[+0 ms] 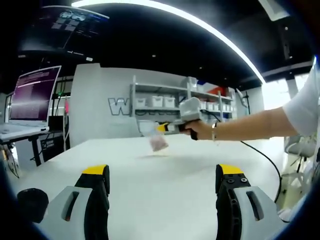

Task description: Open the resealable bag by pulling the two sides of the seal apart until the entire bag opening is separated and visibly accessible.

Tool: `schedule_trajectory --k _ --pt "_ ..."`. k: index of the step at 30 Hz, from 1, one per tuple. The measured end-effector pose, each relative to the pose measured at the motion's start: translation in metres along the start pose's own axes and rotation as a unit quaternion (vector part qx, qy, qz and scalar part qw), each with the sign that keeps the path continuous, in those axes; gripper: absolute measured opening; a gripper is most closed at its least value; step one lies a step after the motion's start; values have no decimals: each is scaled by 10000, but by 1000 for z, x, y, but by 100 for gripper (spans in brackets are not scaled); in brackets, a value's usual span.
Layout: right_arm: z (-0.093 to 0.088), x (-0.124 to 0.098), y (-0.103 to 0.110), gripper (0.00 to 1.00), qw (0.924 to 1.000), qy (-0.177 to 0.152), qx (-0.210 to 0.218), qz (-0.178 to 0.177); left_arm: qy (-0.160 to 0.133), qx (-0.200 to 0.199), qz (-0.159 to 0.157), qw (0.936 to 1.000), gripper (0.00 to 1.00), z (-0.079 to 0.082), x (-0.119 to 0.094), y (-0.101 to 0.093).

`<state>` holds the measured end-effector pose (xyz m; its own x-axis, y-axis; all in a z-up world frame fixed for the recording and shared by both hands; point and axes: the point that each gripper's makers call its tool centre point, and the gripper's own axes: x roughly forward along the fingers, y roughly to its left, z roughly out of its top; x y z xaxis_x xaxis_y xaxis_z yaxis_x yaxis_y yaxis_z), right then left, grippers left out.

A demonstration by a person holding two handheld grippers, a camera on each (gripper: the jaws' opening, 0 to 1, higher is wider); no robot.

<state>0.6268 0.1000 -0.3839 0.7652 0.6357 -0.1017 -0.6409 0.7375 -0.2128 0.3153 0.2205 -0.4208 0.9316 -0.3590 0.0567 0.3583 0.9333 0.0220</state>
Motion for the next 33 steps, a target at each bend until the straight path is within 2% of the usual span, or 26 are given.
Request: schedule_trajectory --k 33 --pt "9 -35 -3 0 9992 -296 251 2 -32 60 -43 10000 86 9 -5 -6"
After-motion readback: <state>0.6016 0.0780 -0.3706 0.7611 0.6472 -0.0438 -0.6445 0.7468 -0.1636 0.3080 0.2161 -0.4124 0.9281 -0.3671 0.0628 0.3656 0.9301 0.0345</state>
